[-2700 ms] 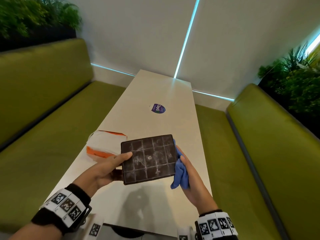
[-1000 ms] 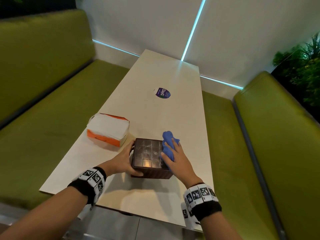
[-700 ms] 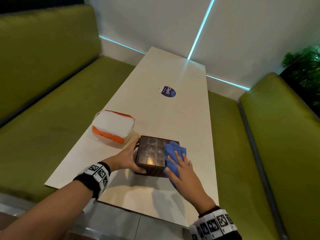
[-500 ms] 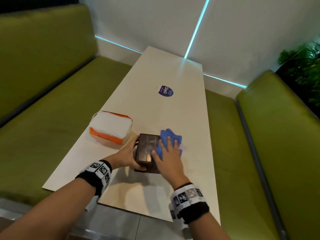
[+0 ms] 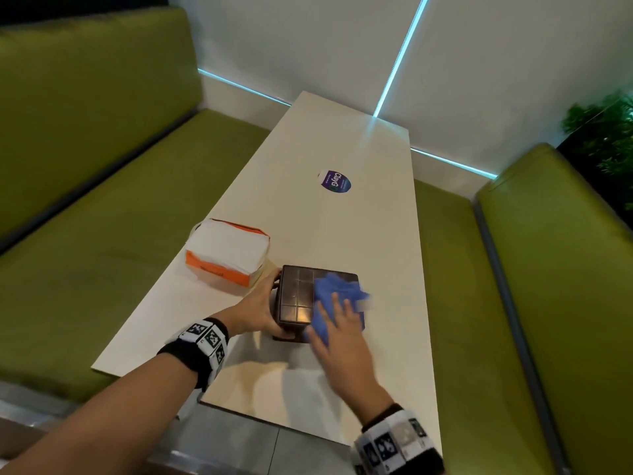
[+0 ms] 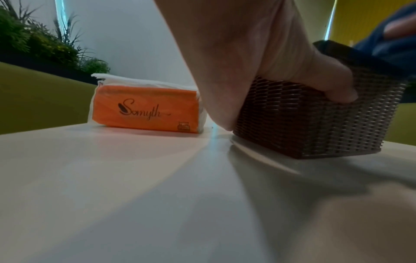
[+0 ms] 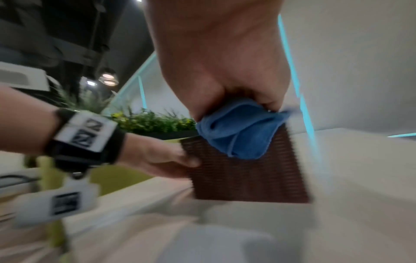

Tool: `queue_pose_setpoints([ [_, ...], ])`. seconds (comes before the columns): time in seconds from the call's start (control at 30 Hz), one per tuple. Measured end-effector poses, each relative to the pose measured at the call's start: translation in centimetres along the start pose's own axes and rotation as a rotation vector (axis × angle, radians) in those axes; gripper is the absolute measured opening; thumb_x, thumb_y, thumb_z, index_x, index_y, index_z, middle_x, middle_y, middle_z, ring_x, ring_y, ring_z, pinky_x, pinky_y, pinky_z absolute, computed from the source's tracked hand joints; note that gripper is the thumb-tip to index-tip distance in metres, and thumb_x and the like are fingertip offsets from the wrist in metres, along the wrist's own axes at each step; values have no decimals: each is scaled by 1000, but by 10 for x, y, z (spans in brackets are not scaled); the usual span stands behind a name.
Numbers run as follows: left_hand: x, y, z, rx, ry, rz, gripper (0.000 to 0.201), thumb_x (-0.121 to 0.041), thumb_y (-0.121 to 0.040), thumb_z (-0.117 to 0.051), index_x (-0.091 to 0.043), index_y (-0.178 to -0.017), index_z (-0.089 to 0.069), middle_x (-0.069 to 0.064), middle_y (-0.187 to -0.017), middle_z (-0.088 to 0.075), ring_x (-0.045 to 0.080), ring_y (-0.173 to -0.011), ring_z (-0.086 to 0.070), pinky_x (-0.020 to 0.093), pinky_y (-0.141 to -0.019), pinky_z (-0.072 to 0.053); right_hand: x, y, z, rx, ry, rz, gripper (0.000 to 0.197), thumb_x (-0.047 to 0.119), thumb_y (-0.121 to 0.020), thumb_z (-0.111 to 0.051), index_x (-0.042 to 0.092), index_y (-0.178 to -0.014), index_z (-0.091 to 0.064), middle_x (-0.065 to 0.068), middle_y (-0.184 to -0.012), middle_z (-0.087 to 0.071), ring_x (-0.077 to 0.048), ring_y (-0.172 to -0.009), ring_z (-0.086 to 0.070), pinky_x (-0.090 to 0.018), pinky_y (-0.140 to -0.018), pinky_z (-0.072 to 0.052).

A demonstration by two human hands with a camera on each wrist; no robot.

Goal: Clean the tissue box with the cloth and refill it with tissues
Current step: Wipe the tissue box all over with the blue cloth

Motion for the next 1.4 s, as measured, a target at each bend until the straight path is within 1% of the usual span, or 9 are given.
queue_pose_setpoints([
  [0.07, -3, 3, 0, 18, -28, 29, 124, -43, -45, -97, -14, -144, -27, 6, -145, -42, 17, -137, -42, 33, -115, -37, 33, -12, -12, 62, -33, 72, 83, 75, -83, -6, 31, -152, -20, 3, -162, 0, -19, -149, 4, -33, -119, 2],
  [0.13, -5, 5, -1, 24, -24, 39, 111, -38, -59, -89, -14, -145, -23, 10, -148, -36, 22, -139, -38, 18, -111, -34, 47, -42, -14, 120, 3, 108, 64, 60, -96, -25, 30, -152, -20, 2, -163, 0, -19, -150, 5, -35, -120, 3],
  [0.27, -4, 2, -2, 19, 41, -19, 133, -20, -43, -95, -9, -150, -18, 3, -146, -41, -11, -125, -46, 3, -95, -38, 6, -92, 6, 93, 44, 48, 54, 45, -100, -35, 28, -150, -25, -1, -161, -13, -23, -149, -7, -43, -119, -6],
  [0.57, 1, 3, -4, -2, 2, 63, 129, -14, -45, -98, -11, -148, -20, 7, -143, -44, 21, -130, -51, 39, -106, -48, 18, -31, -5, 66, 68, -112, 62, 54, -100, -22, 24, -153, -15, -5, -162, 6, -25, -149, 9, -39, -122, 0],
  [0.67, 0, 5, -3, -3, 19, 73, 110, -2, -70, -85, -12, -153, -13, 8, -156, -31, 16, -141, -39, 20, -108, -37, 52, -43, -10, 119, -15, 27, 60, 45, -100, -35, 25, -153, -15, -1, -163, 5, -22, -149, 8, -36, -121, 0],
  [0.77, -5, 5, -3, 20, 48, 32, 120, -2, -54, -92, -22, -147, -17, -13, -144, -39, -5, -131, -46, 11, -99, -43, 32, -71, 0, 166, 23, 42, 58, 44, -100, -36, 27, -153, -17, -1, -163, 1, -22, -150, 4, -41, -120, -3],
  [1.1, -13, 9, -6, 26, 33, 65, 120, -6, -47, -95, -18, -143, -26, 4, -140, -47, 27, -128, -54, 49, -101, -51, 25, -41, -5, 150, 187, -216, 63, 43, -102, -27, 15, -154, -5, -9, -161, 10, -30, -149, 9, -42, -122, -1],
  [1.23, -20, 11, -6, -11, -31, 44, 118, -22, -60, -84, -8, -152, -13, 5, -155, -29, 22, -144, -33, 19, -108, -28, 60, -57, -7, 169, 46, -18, 61, 42, -102, -32, 20, -154, -10, -5, -162, 7, -25, -149, 9, -40, -122, 1],
  [1.4, -15, 11, -3, 50, 48, 51, 114, 1, -46, -95, -19, -138, -31, -1, -135, -48, 16, -123, -55, 24, -93, -53, -10, -78, 12, 52, -10, -98, 57, 43, -101, -37, 24, -152, -21, -4, -163, -5, -23, -150, 0, -40, -121, -9],
])
Point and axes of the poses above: each hand's wrist, its own y-axis away from the middle knuckle, its own z-axis out of the back of the hand, x = y × z, the point moved 3 cm from there along -y, towards the middle knuckle
